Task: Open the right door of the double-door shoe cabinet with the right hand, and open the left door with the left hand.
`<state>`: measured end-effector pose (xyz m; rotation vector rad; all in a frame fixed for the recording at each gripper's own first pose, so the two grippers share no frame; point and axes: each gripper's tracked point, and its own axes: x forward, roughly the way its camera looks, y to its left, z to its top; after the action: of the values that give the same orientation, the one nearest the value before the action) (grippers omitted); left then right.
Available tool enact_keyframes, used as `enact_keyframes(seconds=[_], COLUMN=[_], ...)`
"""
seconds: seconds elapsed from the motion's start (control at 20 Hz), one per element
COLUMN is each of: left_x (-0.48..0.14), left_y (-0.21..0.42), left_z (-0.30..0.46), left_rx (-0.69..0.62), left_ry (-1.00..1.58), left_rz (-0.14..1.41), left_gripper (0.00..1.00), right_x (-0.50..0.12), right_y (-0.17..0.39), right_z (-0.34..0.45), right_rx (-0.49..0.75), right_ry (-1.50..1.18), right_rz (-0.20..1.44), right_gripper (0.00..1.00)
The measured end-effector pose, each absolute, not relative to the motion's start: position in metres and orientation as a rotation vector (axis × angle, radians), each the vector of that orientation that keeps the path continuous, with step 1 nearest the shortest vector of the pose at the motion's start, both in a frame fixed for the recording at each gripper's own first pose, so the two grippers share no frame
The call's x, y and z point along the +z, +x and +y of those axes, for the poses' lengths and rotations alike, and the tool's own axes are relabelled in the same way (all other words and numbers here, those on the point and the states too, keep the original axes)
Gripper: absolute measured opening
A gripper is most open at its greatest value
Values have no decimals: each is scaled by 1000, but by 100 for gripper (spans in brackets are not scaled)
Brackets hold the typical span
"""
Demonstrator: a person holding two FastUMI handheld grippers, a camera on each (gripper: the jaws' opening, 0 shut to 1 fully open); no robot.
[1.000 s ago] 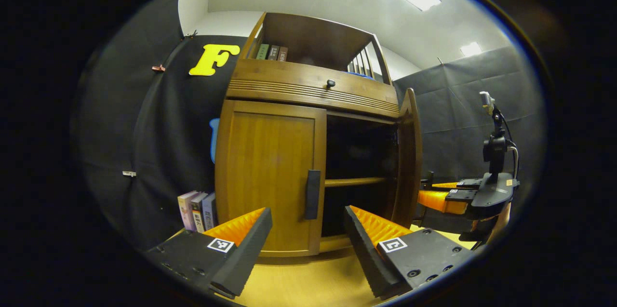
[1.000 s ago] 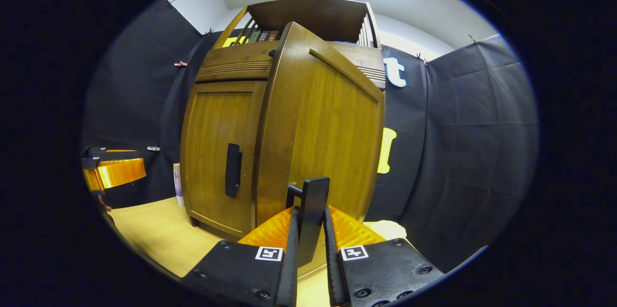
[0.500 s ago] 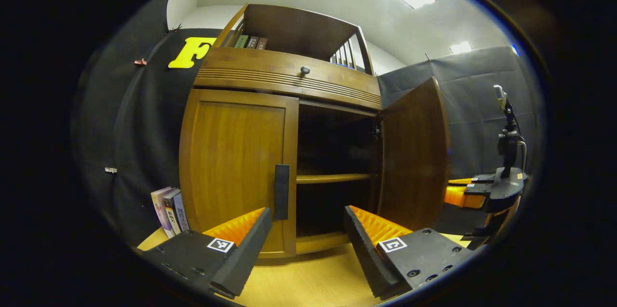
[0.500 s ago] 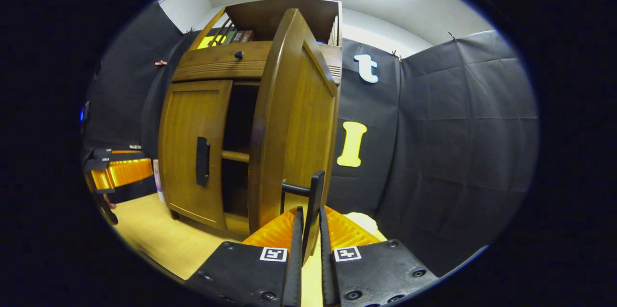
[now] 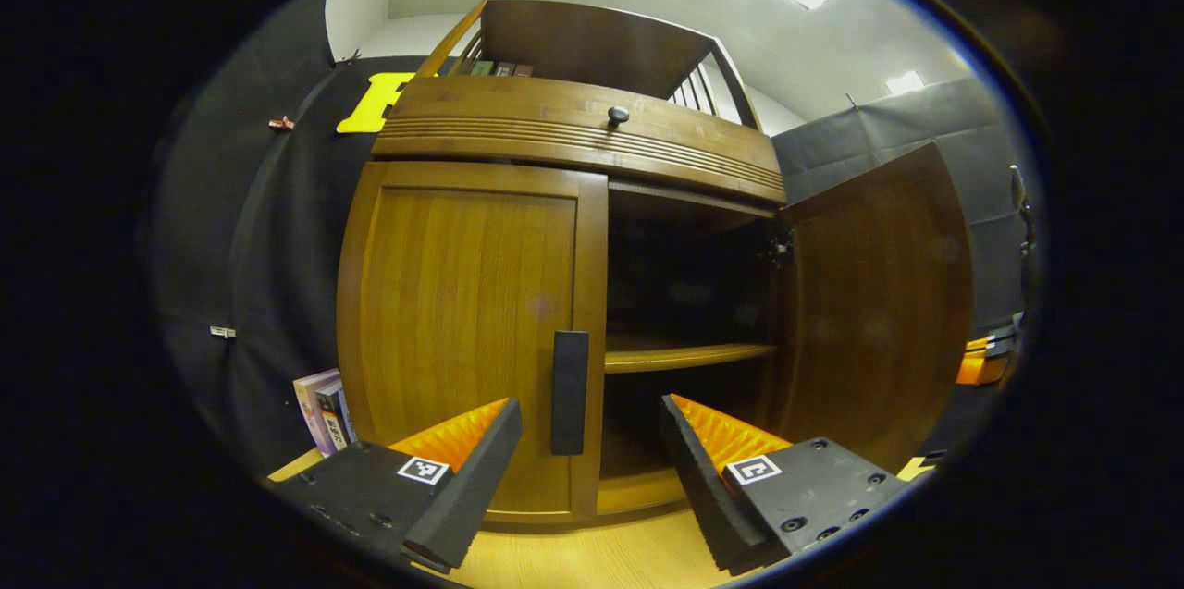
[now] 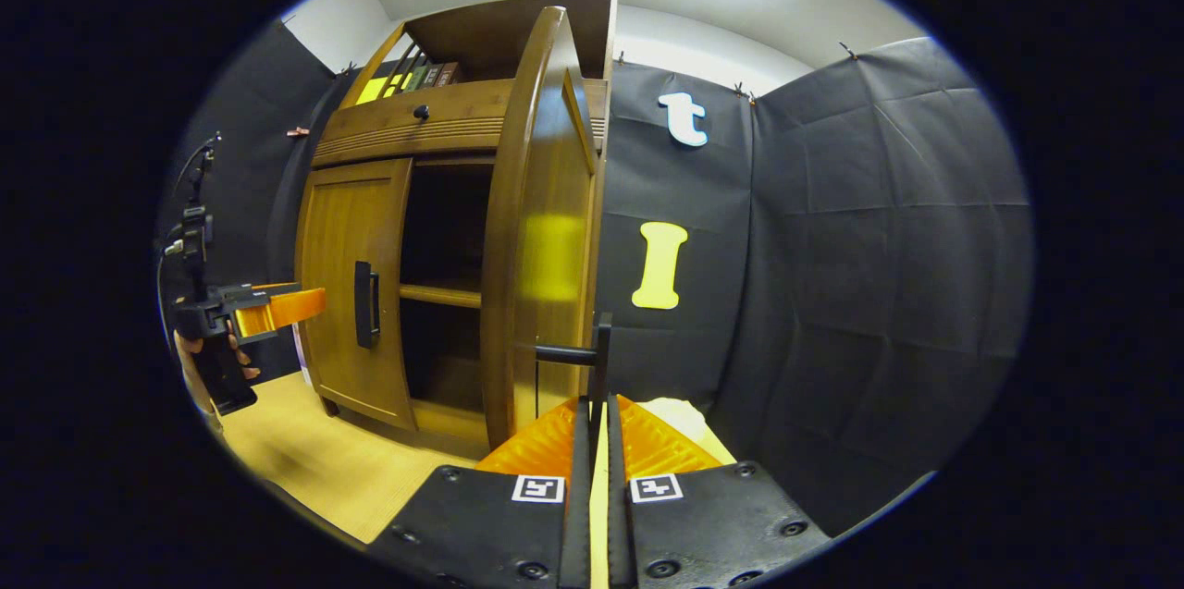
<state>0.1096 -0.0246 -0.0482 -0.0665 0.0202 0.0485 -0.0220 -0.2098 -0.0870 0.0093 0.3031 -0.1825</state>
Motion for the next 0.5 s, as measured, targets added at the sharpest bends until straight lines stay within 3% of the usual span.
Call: enact_keyframes(seconds=[0.15, 0.2, 0.25, 0.4, 0.5], left_x=[-56, -58, -59, -64, -68], left_y=[132, 140, 148, 167, 177], left_z=[-22, -19, -15, 2, 7], left_rx=[69, 78, 91, 141, 150], left_ry=[-78, -79, -77, -77, -80], left_rz=[25, 21, 18, 10, 11], left_gripper=[94, 90, 93, 93, 93], right_x=[-85, -86, -86, -87, -84], right_y=[-31, -34, -37, -46, -45], right_z=[-223, -230, -237, -264, -260], right_rx=[-198, -209, -223, -281, -249], right_ry=[10, 6, 1, -25, 9], right_rz=[300, 299, 298, 290, 285], right_gripper=[8, 11, 11, 7, 12])
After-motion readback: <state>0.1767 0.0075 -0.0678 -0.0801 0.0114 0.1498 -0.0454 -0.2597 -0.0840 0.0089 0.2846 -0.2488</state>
